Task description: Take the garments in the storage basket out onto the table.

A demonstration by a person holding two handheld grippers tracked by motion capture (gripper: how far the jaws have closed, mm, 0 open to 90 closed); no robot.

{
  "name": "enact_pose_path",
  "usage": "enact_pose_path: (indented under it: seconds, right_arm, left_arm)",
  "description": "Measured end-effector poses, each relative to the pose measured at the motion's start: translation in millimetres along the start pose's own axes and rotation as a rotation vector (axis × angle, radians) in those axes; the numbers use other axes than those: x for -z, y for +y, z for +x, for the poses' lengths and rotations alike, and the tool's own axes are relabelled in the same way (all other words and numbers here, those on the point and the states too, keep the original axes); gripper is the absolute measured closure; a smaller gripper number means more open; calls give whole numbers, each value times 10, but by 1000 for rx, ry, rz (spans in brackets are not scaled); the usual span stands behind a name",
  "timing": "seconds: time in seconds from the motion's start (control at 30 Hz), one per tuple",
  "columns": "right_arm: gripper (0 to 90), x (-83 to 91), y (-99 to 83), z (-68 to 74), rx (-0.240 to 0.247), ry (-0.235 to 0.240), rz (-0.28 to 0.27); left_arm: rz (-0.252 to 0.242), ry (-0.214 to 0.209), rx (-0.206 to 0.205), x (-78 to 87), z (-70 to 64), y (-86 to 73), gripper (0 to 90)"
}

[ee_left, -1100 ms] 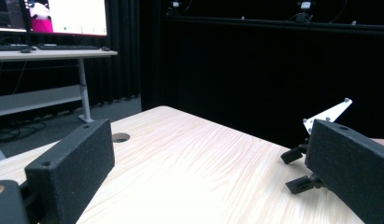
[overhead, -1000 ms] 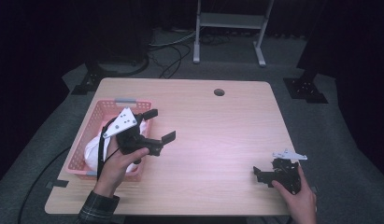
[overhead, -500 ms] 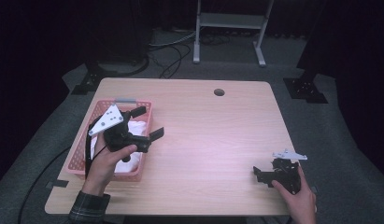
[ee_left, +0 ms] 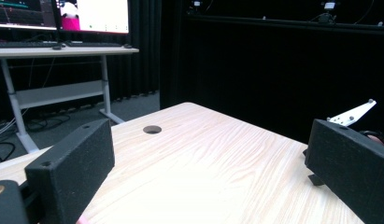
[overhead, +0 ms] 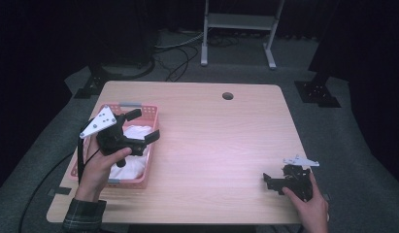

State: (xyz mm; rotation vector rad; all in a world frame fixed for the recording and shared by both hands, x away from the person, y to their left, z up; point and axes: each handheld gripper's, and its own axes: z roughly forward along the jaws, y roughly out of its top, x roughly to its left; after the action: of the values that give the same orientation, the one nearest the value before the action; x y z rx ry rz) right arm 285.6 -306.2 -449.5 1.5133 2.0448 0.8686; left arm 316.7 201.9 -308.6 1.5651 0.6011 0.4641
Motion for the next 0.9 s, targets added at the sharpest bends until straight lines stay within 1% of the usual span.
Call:
enact_pose_path:
  seconds: [0.17,0.33,0.53,0.9]
  right_arm:
    - [0,0,0,0,0,0,0]
    - [0,0,0,0,0,0,0]
    - [0,0,0,0,0,0,0]
    - [0,0,0,0,0,0,0]
  left_arm:
    - [1,15,9,59,69,15,10]
    - [8,29,6,152,146,19,10]
    - [-4,51,14,281,259,45,10]
    - [10,73,19,476,400,33,10]
